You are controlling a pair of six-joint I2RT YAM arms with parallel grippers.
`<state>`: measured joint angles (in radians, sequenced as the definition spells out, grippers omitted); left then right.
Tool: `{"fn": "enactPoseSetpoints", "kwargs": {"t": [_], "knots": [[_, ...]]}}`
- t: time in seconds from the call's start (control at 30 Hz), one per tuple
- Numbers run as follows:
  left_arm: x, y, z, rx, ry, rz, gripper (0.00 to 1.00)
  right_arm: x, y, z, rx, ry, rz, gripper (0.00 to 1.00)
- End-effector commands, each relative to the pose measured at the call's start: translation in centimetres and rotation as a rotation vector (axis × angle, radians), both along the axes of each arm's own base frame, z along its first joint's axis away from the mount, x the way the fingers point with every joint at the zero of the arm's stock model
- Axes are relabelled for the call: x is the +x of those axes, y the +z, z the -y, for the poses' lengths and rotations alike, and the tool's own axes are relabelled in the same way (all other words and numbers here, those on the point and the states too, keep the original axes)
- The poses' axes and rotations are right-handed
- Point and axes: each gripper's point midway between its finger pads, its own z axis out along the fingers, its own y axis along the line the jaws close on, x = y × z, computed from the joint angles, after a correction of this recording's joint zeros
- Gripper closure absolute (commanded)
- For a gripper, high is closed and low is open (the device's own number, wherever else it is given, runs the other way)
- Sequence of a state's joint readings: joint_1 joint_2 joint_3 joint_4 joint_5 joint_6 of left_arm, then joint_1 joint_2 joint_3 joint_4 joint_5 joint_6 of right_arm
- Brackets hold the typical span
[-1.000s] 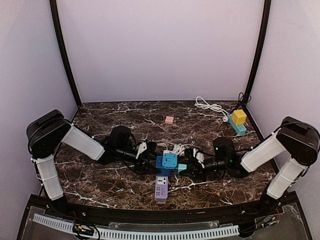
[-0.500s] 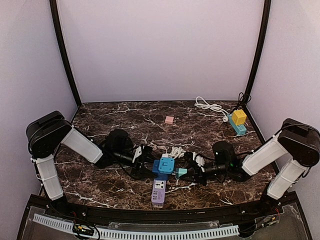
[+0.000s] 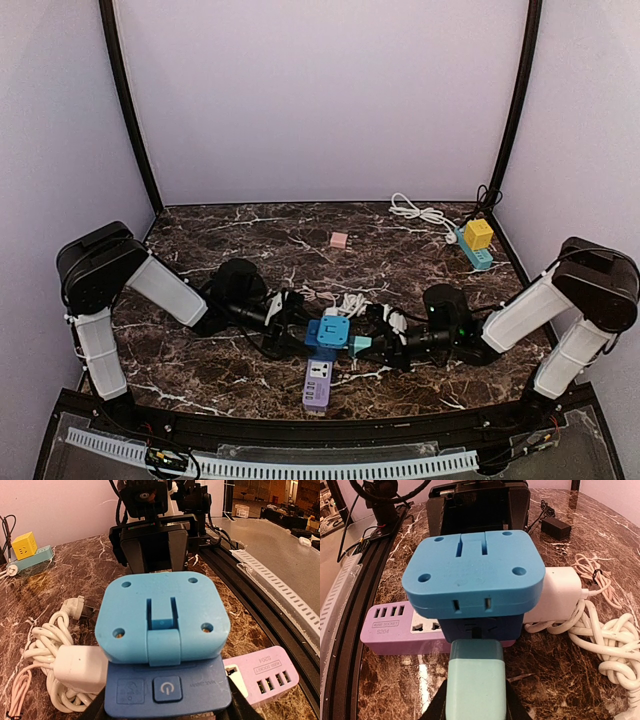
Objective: Insert the plug
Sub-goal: Insert the plug into the socket.
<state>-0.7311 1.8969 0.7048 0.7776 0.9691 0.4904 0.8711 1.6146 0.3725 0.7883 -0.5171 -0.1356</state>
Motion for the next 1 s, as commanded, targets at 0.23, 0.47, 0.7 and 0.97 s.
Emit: {"fn": "enactPoseSetpoints", "kwargs": {"t": [0.23, 0.47, 0.7, 0.97], "knots": [[-1.1, -3.8, -0.5, 0.120, 0.020, -0.114, 0.99, -0.1, 1.7, -1.9, 0.065, 0.044, 0.041, 1.00], [-1.1, -4.1, -0.5, 0.128, 0.026, -0.114, 0.99, -1.1, 1.0, -2.2, 0.048, 0.073, 0.021, 1.00], [-1.1, -4.3, -0.3, 0.131, 0.030, -0.114, 0.99, -1.4, 1.6, -2.5, 0.064, 0.085, 0.037, 1.00], [-1.2, -4.4, -0.3, 0.134, 0.033, -0.135, 0.99, -1.5, 0.0, -2.2, 0.013, 0.055, 0.050, 1.00]]}}
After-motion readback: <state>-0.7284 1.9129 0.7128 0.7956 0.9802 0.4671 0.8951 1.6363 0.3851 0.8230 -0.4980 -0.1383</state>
